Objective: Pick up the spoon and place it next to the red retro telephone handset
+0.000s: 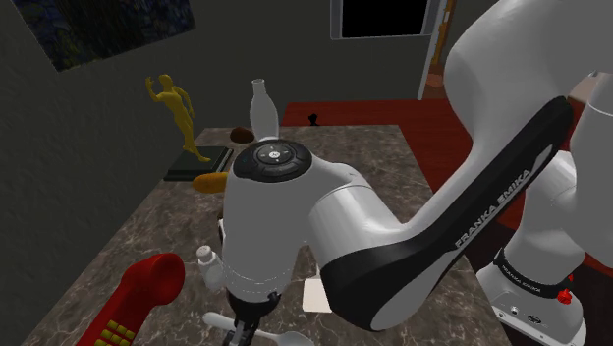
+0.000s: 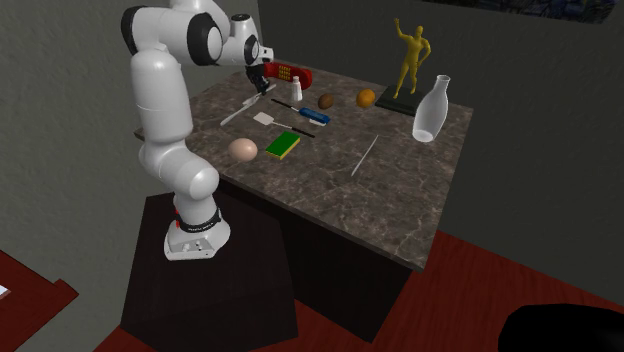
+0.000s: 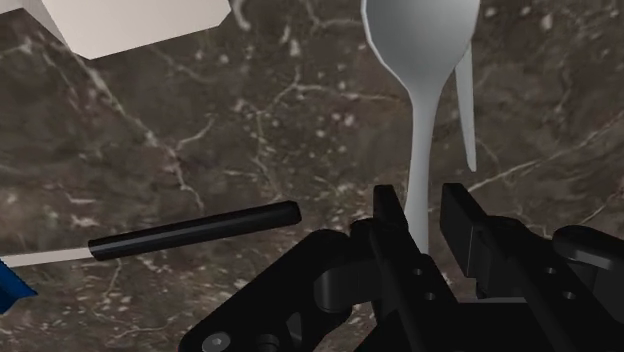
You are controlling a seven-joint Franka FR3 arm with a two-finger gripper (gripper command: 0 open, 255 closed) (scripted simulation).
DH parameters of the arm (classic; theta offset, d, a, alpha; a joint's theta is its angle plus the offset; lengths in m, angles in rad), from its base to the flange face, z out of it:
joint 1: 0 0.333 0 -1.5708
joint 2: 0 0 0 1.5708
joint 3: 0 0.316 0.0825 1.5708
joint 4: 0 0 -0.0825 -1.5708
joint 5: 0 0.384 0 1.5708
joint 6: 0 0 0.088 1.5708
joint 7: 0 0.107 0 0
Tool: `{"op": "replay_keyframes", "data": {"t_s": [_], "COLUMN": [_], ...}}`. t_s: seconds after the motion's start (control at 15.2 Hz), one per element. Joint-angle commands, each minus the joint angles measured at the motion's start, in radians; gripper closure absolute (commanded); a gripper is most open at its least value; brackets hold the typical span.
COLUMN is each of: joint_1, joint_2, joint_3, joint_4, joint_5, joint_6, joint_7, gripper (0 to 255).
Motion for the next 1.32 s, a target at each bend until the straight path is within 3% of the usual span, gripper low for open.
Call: {"op": "replay_keyframes", "data": {"t_s": [0.0, 0.26, 0.79, 0.86, 1.25], "joint_1": [0.002, 0.009, 0.009, 0.009, 0.002], "joint_2": [0.016, 0.048, 0.051, 0.051, 0.021], "joint_3": [-0.004, -0.013, -0.013, -0.013, -0.006], "joint_4": [-0.011, -0.028, -0.029, -0.029, -0.033], "joint_5": [-0.012, -0.037, -0.039, -0.039, -0.019], "joint_6": [0.026, 0.073, 0.076, 0.076, 0.052], "joint_7": [0.007, 0.025, 0.026, 0.026, 0.013], "gripper": [255, 255, 255, 0, 0]}}
